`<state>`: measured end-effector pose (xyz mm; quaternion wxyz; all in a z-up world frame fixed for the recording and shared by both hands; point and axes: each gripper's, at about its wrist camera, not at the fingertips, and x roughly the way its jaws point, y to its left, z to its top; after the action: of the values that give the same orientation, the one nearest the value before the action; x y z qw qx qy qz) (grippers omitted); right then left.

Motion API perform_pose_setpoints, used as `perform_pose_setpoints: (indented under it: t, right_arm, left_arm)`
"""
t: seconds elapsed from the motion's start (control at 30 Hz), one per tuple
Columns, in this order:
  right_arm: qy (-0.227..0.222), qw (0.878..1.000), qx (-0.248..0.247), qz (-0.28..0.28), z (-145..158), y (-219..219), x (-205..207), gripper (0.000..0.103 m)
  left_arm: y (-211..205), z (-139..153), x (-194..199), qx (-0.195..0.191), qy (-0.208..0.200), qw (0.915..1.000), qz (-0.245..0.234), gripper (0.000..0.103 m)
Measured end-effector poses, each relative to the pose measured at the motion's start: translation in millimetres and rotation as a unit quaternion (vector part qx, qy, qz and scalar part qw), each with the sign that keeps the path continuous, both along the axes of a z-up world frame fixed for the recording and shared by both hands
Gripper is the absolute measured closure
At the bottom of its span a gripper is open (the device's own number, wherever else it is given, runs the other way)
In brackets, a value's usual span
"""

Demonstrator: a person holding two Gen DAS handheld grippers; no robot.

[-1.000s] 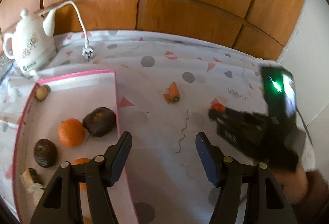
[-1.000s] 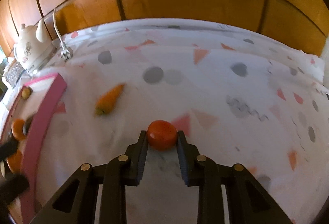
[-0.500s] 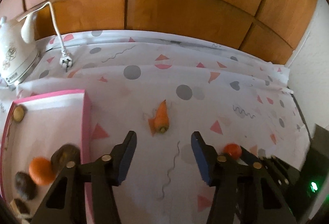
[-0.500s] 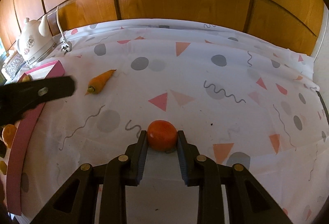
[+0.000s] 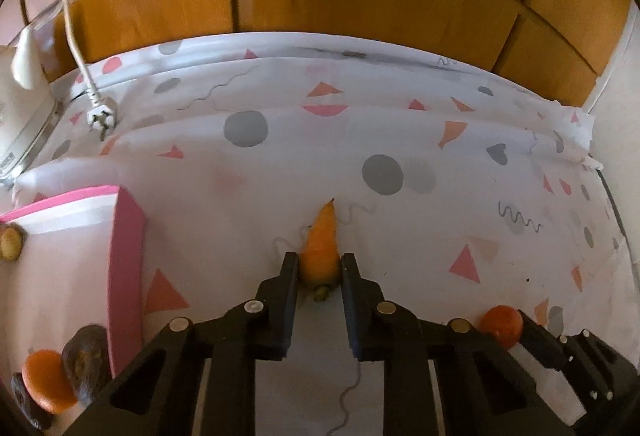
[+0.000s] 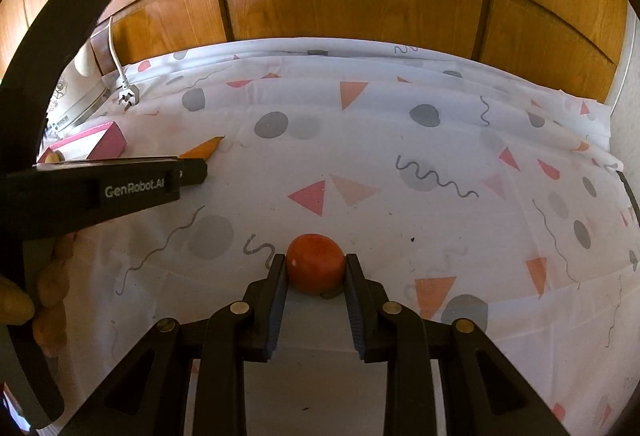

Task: Organize fruits
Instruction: 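Grasp the carrot with the left tool while the right tool holds the tomato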

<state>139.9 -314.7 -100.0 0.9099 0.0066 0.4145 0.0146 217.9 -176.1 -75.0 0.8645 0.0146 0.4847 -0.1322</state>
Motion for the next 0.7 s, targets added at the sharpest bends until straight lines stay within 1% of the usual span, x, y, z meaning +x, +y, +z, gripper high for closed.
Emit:
perform_pose_setpoints:
  t: [0.13, 0.3, 0.47, 0.7]
  right_arm:
    - [0.001, 1.0, 0.005, 0.0, 0.8, -2.0, -0.6, 0.075]
    - [0.004, 1.0, -0.001, 0.006, 2.4, -1.2, -7.6, 0.075]
    - [0.009, 1.0, -0.006, 0.014, 3.6, 0.1, -23.4, 0.075]
    - [0.01, 1.0, -0.008, 0.021, 2.8, 2.0, -50.1, 0.075]
  left_arm:
    - [3.0, 3.0, -19.3, -0.002, 0.008, 0.9999, -0.006, 0.082]
    - [2.7, 3.5, -48.5, 0.001, 0.003, 1.0, -0.009, 0.082]
    - [1.9, 5.1, -77.3, 0.004, -0.003, 0.9999, -0.016, 0.082]
    - [13.9, 6.9, -112.5, -0.002, -0.011, 0.9998, -0.015, 0.082]
